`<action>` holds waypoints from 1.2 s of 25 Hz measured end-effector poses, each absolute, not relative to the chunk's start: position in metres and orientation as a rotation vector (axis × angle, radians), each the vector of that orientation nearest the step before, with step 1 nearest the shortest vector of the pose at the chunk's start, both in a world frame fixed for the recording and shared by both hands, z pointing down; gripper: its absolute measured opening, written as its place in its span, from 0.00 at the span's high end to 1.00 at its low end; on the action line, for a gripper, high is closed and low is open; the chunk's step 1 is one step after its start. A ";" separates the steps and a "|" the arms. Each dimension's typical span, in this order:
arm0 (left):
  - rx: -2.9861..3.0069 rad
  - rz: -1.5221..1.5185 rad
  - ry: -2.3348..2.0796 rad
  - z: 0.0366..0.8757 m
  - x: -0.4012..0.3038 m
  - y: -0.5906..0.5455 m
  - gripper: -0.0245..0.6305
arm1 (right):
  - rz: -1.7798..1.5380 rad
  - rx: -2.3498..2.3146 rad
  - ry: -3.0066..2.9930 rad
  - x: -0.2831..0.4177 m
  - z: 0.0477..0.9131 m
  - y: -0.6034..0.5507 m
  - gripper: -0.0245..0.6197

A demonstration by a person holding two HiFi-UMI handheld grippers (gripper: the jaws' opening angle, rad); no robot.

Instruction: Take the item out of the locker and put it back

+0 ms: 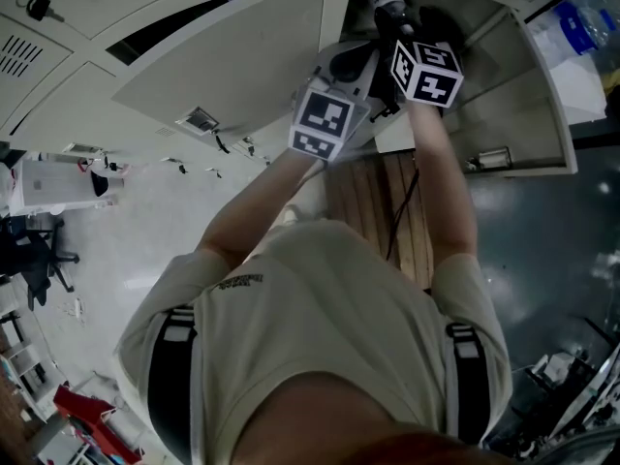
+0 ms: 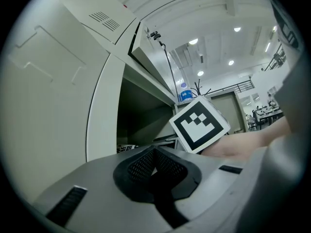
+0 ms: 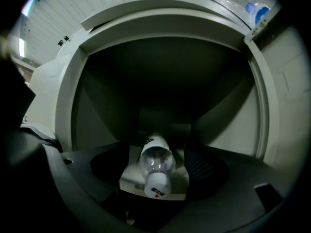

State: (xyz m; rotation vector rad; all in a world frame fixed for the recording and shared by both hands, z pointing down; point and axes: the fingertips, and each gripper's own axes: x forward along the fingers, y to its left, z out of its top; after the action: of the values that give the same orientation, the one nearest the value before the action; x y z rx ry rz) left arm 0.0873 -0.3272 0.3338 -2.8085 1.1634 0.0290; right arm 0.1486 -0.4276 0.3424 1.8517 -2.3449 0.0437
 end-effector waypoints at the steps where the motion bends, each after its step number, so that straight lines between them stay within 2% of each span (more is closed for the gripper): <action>1: -2.804 0.035 1.163 0.331 0.087 -0.326 0.94 | 0.034 1.855 -2.357 0.149 0.336 -0.424 0.40; 6: -2.779 0.053 1.166 0.313 0.081 -0.321 0.94 | -0.008 1.836 -2.415 0.145 0.311 -0.405 0.41; 8: -2.772 0.060 1.175 0.308 0.077 -0.320 0.94 | -0.026 1.835 -2.431 0.143 0.304 -0.396 0.45; 11: -2.767 0.073 1.173 0.299 0.075 -0.315 0.94 | -0.045 1.838 -2.450 0.141 0.294 -0.384 0.45; 12: -2.765 0.078 1.169 0.296 0.074 -0.313 0.94 | -0.053 1.841 -2.456 0.141 0.291 -0.380 0.47; 13: -2.763 0.083 1.165 0.293 0.074 -0.311 0.94 | -0.061 1.846 -2.462 0.141 0.287 -0.375 0.53; 18: -2.758 0.117 1.150 0.276 0.070 -0.299 0.94 | -0.074 1.851 -2.526 0.138 0.267 -0.351 0.54; 19: -2.759 0.126 1.144 0.272 0.068 -0.296 0.94 | -0.077 1.855 -2.541 0.137 0.262 -0.345 0.61; 20: -2.758 0.136 1.138 0.268 0.067 -0.293 0.94 | -0.085 1.860 -2.556 0.136 0.256 -0.339 0.63; 25: -2.733 0.196 1.102 0.242 0.057 -0.274 0.94 | -0.130 1.862 -2.609 0.132 0.236 -0.313 0.63; 27: -2.722 0.210 1.093 0.234 0.053 -0.269 0.94 | -0.128 1.871 -2.618 0.132 0.235 -0.305 0.70; 30: -2.715 0.224 1.080 0.224 0.047 -0.261 0.94 | -0.094 1.864 -2.646 0.131 0.235 -0.295 0.70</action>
State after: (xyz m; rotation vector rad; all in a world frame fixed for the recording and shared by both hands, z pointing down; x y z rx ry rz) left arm 0.0473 -0.2614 0.2239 -2.7150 1.0803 0.2245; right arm 0.1307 -0.2948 0.2349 1.8638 -2.6457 -0.0938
